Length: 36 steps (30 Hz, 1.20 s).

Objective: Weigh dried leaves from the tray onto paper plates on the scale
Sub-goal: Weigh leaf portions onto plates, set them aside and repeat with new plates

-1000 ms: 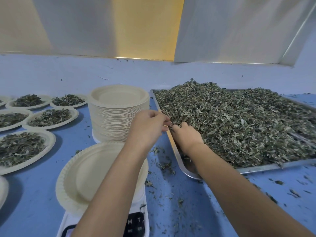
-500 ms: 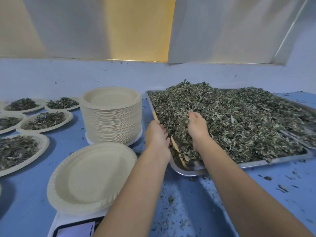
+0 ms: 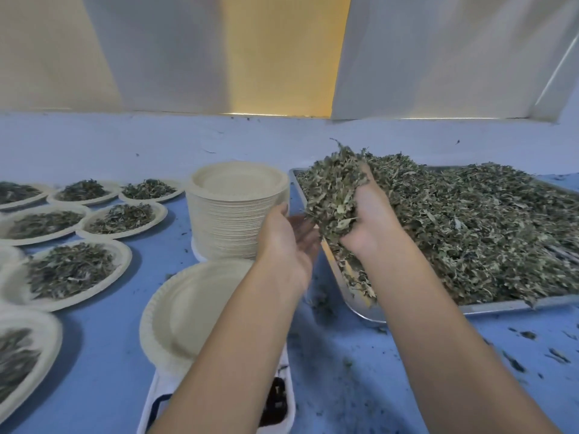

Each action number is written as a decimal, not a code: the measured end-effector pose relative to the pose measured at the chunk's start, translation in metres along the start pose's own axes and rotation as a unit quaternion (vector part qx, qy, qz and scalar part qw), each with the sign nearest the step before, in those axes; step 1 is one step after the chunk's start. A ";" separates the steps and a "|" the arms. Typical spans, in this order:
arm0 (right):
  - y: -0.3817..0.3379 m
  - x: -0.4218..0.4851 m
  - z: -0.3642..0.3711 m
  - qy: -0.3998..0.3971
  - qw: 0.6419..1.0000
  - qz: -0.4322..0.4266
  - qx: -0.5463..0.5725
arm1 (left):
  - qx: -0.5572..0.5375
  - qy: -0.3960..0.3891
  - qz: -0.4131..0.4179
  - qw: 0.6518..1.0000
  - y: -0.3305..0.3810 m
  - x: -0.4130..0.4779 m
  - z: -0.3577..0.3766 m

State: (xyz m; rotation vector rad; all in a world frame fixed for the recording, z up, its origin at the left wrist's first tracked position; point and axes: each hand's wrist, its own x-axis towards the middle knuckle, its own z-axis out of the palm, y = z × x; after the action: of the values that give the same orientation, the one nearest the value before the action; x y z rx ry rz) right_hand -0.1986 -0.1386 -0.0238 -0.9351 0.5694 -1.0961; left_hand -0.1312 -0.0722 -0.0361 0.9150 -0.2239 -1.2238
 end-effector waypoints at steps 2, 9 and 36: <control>0.005 -0.008 0.020 -0.033 0.999 0.019 -0.015 | -0.008 -0.004 0.017 1.000 0.017 -0.008 -0.014; 0.042 -0.033 0.067 -0.111 0.987 -0.022 -0.117 | 0.055 0.057 0.115 0.990 0.062 -0.028 -0.078; 0.089 -0.040 0.061 -0.333 0.706 -0.131 -0.612 | 0.039 0.157 0.189 0.969 0.087 -0.026 -0.109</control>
State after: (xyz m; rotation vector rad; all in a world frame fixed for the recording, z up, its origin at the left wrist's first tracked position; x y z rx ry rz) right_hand -0.1226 -0.0665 -0.0711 -2.5200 0.5155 -0.3924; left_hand -0.0137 0.0070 -0.0359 1.0646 -0.1836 -0.7121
